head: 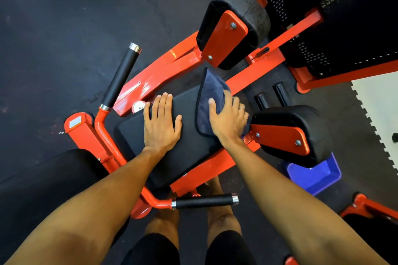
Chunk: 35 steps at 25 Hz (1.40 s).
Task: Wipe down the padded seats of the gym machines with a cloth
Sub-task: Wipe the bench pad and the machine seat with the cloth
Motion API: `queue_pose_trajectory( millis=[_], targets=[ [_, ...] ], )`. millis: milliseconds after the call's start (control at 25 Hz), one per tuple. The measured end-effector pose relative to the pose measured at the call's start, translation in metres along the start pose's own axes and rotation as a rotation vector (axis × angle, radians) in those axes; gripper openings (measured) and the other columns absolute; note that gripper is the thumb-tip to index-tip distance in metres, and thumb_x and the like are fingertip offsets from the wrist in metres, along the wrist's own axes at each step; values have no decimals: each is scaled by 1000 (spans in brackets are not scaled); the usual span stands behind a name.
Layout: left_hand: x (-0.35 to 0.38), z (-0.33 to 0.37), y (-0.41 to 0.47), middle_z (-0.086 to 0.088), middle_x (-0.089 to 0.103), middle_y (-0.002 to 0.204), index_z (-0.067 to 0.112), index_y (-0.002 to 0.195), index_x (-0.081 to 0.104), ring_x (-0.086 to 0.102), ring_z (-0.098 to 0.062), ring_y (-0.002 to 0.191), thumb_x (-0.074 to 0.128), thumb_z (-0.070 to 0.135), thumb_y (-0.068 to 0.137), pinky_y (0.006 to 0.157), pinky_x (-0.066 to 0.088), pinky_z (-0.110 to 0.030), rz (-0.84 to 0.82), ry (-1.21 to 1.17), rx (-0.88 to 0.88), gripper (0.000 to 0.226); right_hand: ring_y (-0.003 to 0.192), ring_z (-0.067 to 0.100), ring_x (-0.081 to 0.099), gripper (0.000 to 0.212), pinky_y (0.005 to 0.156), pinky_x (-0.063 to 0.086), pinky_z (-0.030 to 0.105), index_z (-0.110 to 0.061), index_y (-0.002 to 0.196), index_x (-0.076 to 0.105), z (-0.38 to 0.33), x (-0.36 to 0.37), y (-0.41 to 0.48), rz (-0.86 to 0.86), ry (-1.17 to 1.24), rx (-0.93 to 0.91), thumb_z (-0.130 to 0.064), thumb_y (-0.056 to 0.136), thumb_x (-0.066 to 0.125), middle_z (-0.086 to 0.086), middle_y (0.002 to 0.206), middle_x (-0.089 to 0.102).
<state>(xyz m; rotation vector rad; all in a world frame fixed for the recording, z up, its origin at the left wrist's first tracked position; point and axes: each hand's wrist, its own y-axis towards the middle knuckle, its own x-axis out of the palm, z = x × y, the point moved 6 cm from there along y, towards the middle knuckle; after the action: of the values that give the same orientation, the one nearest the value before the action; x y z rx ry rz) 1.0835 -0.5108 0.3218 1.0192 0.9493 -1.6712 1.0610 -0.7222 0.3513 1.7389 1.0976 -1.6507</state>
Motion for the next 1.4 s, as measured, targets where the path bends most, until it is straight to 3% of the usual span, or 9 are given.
queue_pose_trajectory(
  millis=[120, 320, 440, 600, 680, 880, 1080, 1280, 1400],
  targets=[
    [2, -1, 1, -11, 33, 161, 7, 157, 27, 27, -27, 151, 41, 40, 101, 124, 17, -53, 0, 4, 7, 66, 129, 41, 49, 66, 109, 30, 57, -15, 137, 58, -40, 6, 10, 8, 5, 156, -57, 91, 37, 18, 134, 60],
    [3, -2, -4, -13, 29, 163, 6, 158, 25, 24, -27, 152, 37, 38, 101, 123, 18, -55, 11, 37, 29, 67, 156, 37, 13, 64, 125, 6, 59, -25, 159, 35, -38, 13, -61, 62, -82, -411, -49, 100, 45, 12, 168, 22],
    [4, 0, -4, -15, 26, 164, 4, 158, 23, 21, -27, 153, 35, 37, 102, 123, 16, -56, 25, 43, 42, 66, 155, 38, 15, 61, 124, 10, 60, -33, 156, 41, -5, 13, -80, 38, -58, -496, -54, 99, 51, 5, 168, 23],
    [5, 2, -4, -12, 23, 166, 5, 159, 22, 16, -25, 155, 36, 37, 103, 125, 10, -54, 31, 62, 94, 66, 130, 43, 50, 61, 106, 39, 55, -35, 152, 45, 22, 2, -21, 19, 11, -73, -62, 97, 40, 6, 152, 49],
    [6, 2, -5, -12, 21, 167, 5, 159, 20, 13, -24, 156, 36, 36, 103, 126, 7, -54, 29, 53, 115, 65, 122, 43, 54, 66, 101, 40, 56, -26, 150, 48, 7, 7, -6, -14, 48, 95, -59, 96, 30, 8, 143, 55],
    [8, 2, -7, -12, 18, 168, 6, 160, 18, 9, -23, 157, 34, 35, 104, 126, 6, -54, 12, 37, 126, 65, 147, 52, 22, 73, 117, 20, 68, -27, 162, 21, -2, 18, -54, -46, -69, -84, -59, 98, 36, 15, 168, 19],
    [5, 6, -7, -15, 18, 167, 4, 159, 20, 10, -25, 156, 37, 32, 104, 127, 5, -52, 14, 28, 195, 64, 135, 55, 38, 74, 102, 45, 63, -45, 160, 11, 32, 18, -100, -157, 208, 49, -67, 97, 43, 3, 171, -7],
    [5, 6, -26, -12, 18, 168, 5, 158, 25, 9, -25, 157, 41, 26, 103, 127, 5, -51, -19, -27, 344, 62, 138, 36, 43, 85, 109, 40, 50, -31, 158, 25, 35, 22, -72, -33, 715, 522, -69, 90, 58, 5, 157, 33],
    [6, -2, -42, -12, 19, 167, 5, 158, 25, 10, -25, 157, 42, 25, 104, 127, 3, -49, -64, -32, 418, 60, 137, 34, 46, 95, 108, 41, 52, -18, 155, 29, 26, 29, -95, 91, 861, 791, -78, 85, 53, 9, 155, 40]
  ],
)
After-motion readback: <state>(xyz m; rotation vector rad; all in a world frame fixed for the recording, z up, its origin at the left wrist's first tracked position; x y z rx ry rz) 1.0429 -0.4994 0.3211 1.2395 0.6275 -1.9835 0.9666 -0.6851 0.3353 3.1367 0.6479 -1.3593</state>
